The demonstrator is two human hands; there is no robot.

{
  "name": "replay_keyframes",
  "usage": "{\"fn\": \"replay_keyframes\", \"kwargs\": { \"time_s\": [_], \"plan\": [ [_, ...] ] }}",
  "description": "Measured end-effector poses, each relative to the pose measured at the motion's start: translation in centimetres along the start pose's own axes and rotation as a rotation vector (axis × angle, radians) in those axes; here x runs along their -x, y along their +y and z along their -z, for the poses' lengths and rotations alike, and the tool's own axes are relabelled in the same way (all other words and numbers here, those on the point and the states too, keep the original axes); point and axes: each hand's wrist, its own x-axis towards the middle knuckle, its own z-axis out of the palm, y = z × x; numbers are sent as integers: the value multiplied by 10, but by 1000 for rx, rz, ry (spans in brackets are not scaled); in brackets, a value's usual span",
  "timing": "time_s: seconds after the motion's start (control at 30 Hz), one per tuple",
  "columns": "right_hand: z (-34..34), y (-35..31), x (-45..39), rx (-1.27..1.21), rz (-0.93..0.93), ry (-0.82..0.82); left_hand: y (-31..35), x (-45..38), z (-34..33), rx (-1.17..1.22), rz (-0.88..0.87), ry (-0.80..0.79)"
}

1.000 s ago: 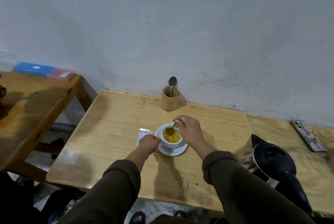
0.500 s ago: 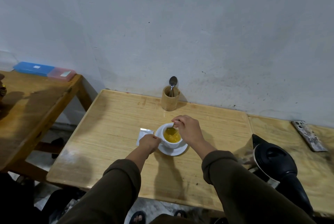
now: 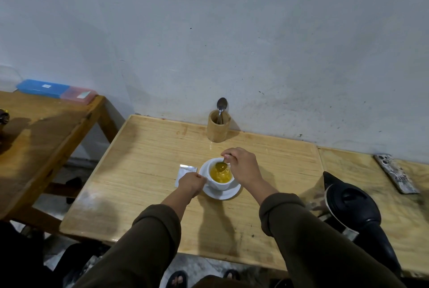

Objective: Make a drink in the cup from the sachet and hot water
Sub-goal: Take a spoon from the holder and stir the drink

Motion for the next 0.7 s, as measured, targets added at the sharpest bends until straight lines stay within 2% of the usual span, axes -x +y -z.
{"fn": "replay_keyframes", "kwargs": {
  "time_s": [0.17, 0.33, 0.43, 0.7],
  "plan": [
    [1, -1, 2, -93, -32, -35, -2, -1, -1, -12, -1, -4],
    [2, 1, 0, 41, -10, 11, -1, 0, -2, -1, -1, 4],
    [2, 3, 1, 41, -6, 32, -2, 0, -2, -14, -5, 9],
    [1, -4, 4, -73, 9, -60, -2, -2, -1, -12, -2, -13]
  ]
}}
